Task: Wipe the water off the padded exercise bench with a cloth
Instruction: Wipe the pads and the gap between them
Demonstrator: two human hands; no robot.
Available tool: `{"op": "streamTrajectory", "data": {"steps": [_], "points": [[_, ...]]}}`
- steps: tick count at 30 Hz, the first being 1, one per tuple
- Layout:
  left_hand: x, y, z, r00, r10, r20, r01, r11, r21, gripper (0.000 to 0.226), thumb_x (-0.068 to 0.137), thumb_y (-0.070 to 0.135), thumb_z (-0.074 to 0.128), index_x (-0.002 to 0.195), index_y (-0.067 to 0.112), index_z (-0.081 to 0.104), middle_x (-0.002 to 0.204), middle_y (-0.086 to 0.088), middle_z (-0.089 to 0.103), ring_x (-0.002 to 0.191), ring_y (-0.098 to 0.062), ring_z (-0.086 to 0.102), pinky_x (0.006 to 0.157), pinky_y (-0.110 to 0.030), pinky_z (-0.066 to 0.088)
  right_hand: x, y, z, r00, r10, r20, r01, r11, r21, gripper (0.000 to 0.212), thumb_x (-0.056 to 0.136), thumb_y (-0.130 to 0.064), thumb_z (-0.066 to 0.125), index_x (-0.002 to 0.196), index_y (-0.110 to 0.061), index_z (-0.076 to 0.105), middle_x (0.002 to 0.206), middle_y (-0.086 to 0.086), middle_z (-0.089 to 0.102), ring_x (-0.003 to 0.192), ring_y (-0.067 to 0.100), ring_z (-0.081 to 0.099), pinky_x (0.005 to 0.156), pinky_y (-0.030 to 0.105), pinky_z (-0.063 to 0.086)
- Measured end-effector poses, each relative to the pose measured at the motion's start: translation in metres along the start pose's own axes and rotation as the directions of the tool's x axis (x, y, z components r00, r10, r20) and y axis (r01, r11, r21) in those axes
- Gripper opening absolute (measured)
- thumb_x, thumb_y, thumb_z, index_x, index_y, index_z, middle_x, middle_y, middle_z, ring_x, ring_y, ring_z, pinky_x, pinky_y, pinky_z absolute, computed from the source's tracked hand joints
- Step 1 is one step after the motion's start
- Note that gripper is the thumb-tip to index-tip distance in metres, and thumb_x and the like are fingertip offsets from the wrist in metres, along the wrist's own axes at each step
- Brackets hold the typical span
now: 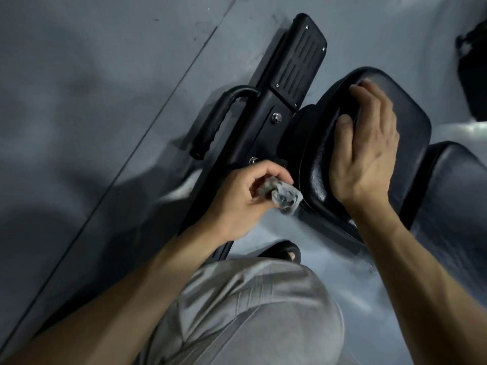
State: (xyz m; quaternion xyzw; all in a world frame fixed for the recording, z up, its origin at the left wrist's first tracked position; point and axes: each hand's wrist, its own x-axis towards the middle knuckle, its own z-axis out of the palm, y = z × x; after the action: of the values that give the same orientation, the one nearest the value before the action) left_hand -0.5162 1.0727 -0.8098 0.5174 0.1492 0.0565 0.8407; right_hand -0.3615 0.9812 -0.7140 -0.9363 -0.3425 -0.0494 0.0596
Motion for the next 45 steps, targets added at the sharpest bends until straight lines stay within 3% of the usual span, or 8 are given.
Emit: {"op": "streamTrajectory", "data": {"steps": [7, 11, 15, 20, 27, 35, 41, 45], "points": [[0.027, 0.008, -0.019, 0.997, 0.015, 0.080, -0.022, 0.996, 0.087, 0.033, 0.083, -0.007, 0.077, 0.101, 0.019, 0.068, 0.092, 0.013, 0.072, 0.087, -0.004, 0.069, 0.080, -0.019, 0.053, 0.000, 0.001, 0.000, 1.000, 0.008, 0.001, -0.008, 1.000, 0.005, 0.041, 0.106, -0.023, 0.040, 0.144, -0.010, 0.049, 0.155, 0.004, 0.044, 0.143, 0.020, 0.041, 0.114, 0.047, 0.034], [0.073, 0.019, -0.014, 0.999, 0.031, -0.010, -0.030, 0.992, 0.126, 0.036, 0.091, -0.004, 0.068, 0.109, 0.028, 0.066, 0.110, 0.004, 0.073, 0.105, -0.013, 0.071, 0.097, -0.029, 0.055, 0.001, -0.001, -0.001, 1.000, 0.022, 0.002, -0.022, 1.000, 0.005, 0.041, 0.105, -0.023, 0.041, 0.143, -0.011, 0.049, 0.155, 0.003, 0.044, 0.142, 0.020, 0.041, 0.114, 0.047, 0.034], [0.081, 0.023, -0.009, 0.995, 0.049, -0.085, -0.040, 0.995, 0.096, 0.027, 0.093, -0.004, 0.066, 0.116, 0.011, 0.067, 0.111, -0.003, 0.073, 0.104, -0.013, 0.071, 0.094, -0.022, 0.053, 0.001, -0.002, -0.001, 0.999, 0.032, 0.013, -0.032, 0.999, -0.007, 0.042, 0.105, -0.024, 0.040, 0.143, -0.012, 0.049, 0.155, 0.003, 0.044, 0.143, 0.020, 0.041, 0.114, 0.047, 0.035], [0.029, 0.016, -0.011, 0.999, -0.031, -0.039, 0.035, 0.994, 0.100, 0.031, 0.092, -0.007, 0.067, 0.111, 0.016, 0.069, 0.106, 0.001, 0.074, 0.097, -0.009, 0.071, 0.084, -0.022, 0.057, 0.002, -0.003, -0.002, 0.999, 0.039, 0.025, -0.039, 0.999, -0.011, 0.042, 0.105, -0.024, 0.039, 0.143, -0.012, 0.049, 0.155, 0.004, 0.043, 0.144, 0.021, 0.040, 0.114, 0.047, 0.034], [0.140, 0.035, 0.003, 0.986, 0.026, -0.162, -0.006, 0.992, 0.125, 0.028, 0.096, 0.003, 0.067, 0.122, 0.012, 0.066, 0.110, -0.001, 0.074, 0.089, -0.005, 0.069, 0.083, -0.020, 0.054, 0.005, -0.004, -0.003, 0.998, 0.050, 0.027, -0.049, 0.999, -0.020, 0.039, 0.103, -0.024, 0.043, 0.140, -0.015, 0.051, 0.152, 0.001, 0.045, 0.140, 0.019, 0.042, 0.113, 0.044, 0.034], [0.075, 0.014, 0.000, 0.987, 0.020, -0.161, 0.002, 0.991, 0.136, 0.023, 0.095, 0.000, 0.064, 0.116, 0.010, 0.068, 0.105, 0.004, 0.073, 0.098, -0.008, 0.071, 0.089, -0.022, 0.052, 0.007, 0.000, -0.004, 0.998, 0.057, 0.031, -0.058, 0.997, 0.047, 0.038, 0.103, -0.022, 0.042, 0.139, -0.015, 0.051, 0.149, 0.000, 0.045, 0.138, 0.015, 0.041, 0.114, 0.041, 0.031], [0.168, 0.046, 0.012, 0.980, 0.112, -0.167, -0.078, 0.977, 0.197, 0.032, 0.090, 0.003, 0.065, 0.121, 0.013, 0.066, 0.114, -0.010, 0.073, 0.107, -0.021, 0.071, 0.098, -0.037, 0.056, 0.008, 0.003, -0.007, 0.995, 0.065, 0.081, -0.071, 0.995, 0.071, 0.039, 0.104, -0.024, 0.041, 0.142, -0.018, 0.049, 0.151, 0.000, 0.042, 0.139, 0.018, 0.037, 0.114, 0.044, 0.029], [0.136, 0.045, 0.008, 0.987, 0.073, -0.144, -0.030, 0.960, 0.279, 0.036, 0.094, -0.001, 0.061, 0.111, 0.032, 0.065, 0.110, 0.004, 0.074, 0.107, -0.011, 0.070, 0.100, -0.028, 0.051, 0.008, 0.006, -0.010, 0.991, 0.057, 0.121, -0.071, 0.990, 0.121, 0.042, 0.103, -0.027, 0.041, 0.144, -0.018, 0.048, 0.154, 0.002, 0.040, 0.143, 0.021, 0.034, 0.116, 0.045, 0.026]]}}
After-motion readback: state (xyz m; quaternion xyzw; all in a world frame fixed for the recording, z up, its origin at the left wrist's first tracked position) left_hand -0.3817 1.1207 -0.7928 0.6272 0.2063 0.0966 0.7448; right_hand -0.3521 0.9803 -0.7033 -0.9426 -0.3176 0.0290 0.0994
